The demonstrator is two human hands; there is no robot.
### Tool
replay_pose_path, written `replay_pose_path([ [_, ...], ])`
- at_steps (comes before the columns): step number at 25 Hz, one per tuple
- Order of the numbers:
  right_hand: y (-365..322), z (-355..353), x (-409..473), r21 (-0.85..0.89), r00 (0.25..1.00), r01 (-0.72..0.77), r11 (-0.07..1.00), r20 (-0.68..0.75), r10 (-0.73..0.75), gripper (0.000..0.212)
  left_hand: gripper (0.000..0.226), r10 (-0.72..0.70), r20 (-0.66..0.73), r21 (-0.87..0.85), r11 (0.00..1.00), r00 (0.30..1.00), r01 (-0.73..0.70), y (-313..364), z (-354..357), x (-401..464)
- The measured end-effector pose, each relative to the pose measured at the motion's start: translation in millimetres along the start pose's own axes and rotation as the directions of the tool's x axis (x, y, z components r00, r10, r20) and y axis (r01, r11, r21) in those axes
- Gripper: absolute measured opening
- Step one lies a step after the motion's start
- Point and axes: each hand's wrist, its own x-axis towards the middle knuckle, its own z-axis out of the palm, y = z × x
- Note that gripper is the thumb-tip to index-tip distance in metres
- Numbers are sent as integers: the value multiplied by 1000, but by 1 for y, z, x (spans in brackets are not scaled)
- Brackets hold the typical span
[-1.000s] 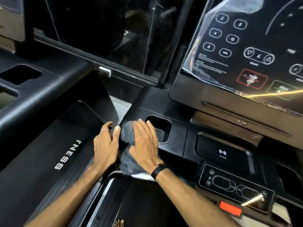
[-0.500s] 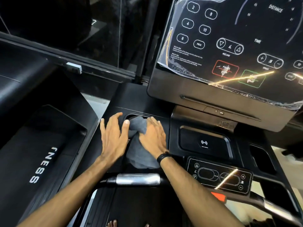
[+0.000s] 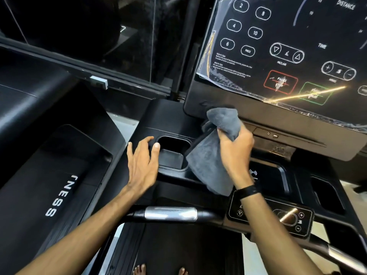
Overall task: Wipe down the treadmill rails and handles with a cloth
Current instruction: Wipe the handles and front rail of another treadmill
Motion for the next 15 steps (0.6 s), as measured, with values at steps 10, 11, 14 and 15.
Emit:
replay_pose_path([
  [10, 90, 65, -10, -708, 864, 284, 646, 482, 148, 88, 60, -26, -20, 33, 999, 999, 27, -10, -8, -2],
  [11, 89, 67, -1, -714, 881, 291, 637, 459, 112, 86, 61, -35, -28, 32, 999, 999, 36, -11, -8, -2],
  [14, 78, 79, 13, -712, 884, 265, 651, 449, 131, 80, 58, -30, -20, 55, 998, 999, 31, -7, -4, -5],
  [15, 74, 77, 3, -720, 880, 240, 651, 444, 167, 80, 56, -11, 3, 73, 997, 1000, 11, -5, 0, -8],
])
